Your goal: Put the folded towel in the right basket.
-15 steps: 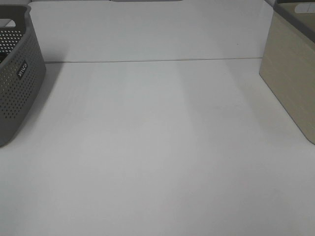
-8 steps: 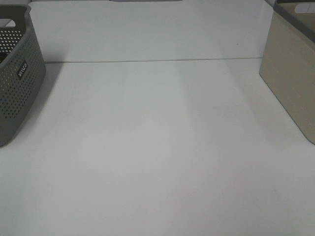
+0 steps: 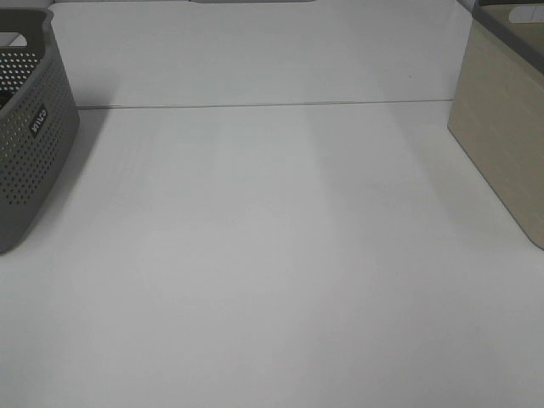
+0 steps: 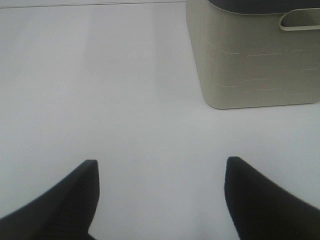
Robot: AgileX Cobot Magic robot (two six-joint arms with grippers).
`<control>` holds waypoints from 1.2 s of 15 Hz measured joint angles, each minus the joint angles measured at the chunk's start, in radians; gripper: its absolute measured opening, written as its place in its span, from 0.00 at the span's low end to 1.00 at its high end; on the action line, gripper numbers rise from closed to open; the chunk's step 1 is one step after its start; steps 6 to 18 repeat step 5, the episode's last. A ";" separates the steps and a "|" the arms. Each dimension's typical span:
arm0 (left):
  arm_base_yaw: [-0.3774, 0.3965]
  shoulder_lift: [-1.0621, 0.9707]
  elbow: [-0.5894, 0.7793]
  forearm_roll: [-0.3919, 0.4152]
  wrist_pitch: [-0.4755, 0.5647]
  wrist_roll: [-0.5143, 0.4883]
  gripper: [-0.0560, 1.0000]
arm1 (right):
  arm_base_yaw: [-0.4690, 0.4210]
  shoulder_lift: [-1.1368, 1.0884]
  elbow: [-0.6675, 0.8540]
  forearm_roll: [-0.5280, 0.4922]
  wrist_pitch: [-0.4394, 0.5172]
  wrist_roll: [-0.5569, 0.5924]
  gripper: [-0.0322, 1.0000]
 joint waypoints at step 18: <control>0.000 0.000 0.000 0.000 0.000 0.000 0.98 | 0.000 0.000 0.000 0.000 0.000 0.000 0.68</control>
